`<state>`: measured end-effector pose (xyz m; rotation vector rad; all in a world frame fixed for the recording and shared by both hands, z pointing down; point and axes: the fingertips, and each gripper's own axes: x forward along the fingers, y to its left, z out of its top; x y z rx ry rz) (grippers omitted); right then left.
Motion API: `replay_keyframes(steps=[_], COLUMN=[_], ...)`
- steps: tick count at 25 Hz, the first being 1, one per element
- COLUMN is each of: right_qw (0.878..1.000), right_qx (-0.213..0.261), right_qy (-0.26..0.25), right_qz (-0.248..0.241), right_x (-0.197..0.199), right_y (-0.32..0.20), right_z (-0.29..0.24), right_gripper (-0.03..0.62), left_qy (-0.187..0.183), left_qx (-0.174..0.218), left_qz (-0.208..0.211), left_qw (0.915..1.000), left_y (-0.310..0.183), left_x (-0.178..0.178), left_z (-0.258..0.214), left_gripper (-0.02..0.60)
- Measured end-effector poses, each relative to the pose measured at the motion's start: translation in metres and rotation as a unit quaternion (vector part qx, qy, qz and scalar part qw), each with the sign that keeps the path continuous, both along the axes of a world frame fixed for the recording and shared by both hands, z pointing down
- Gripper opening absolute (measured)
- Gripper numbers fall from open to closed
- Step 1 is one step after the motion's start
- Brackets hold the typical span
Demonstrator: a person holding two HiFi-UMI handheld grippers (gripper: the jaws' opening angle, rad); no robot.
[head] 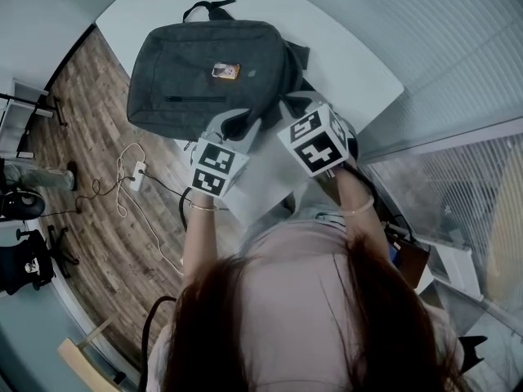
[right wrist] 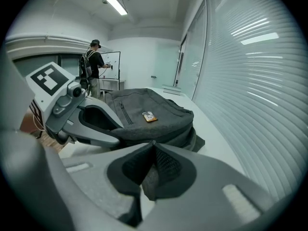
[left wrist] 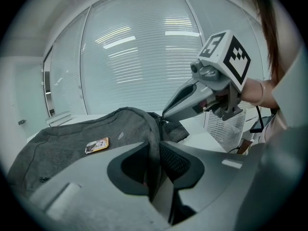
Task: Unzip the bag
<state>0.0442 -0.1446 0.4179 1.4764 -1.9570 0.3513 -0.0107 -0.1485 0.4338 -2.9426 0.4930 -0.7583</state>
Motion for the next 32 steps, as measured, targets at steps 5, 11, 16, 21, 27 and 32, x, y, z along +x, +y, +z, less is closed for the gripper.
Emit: replay_keyframes(steps=[5,11,16,21,27,32], right_qw=[1.000,0.999,0.999,0.999,0.999,0.999], right_qx=[0.006,0.014,0.019,0.021,0.024,0.026], right_qy=[0.016,0.029,0.028,0.029,0.033,0.032], right_qz=[-0.010,-0.006,-0.004,-0.004,-0.007,-0.011], right_x=[0.001,0.004,0.010,0.016,0.024,0.032], right_y=[-0.004,-0.006,-0.009,-0.016,-0.025,-0.031], right_z=[-0.005,-0.001,0.000,0.000,0.002,0.003], right_gripper=[0.011,0.011,0.011,0.011,0.011,0.011], left_qy=[0.002,0.002,0.002,0.004,0.007,0.014], left_qx=[0.003,0.005,0.004,0.004,0.003,-0.003], left_qz=[0.000,0.004,0.007,0.009,0.011,0.018], left_qw=[1.0000,1.0000,1.0000,0.9999,0.9999,0.9997], left_y=[-0.003,0.000,0.001,0.000,-0.001,0.001], left_x=[0.000,-0.002,-0.001,-0.002,0.000,0.000], left_z=[-0.003,-0.002,-0.001,-0.002,0.000,0.001], left_gripper=[0.080,0.080,0.080,0.080,0.080,0.080])
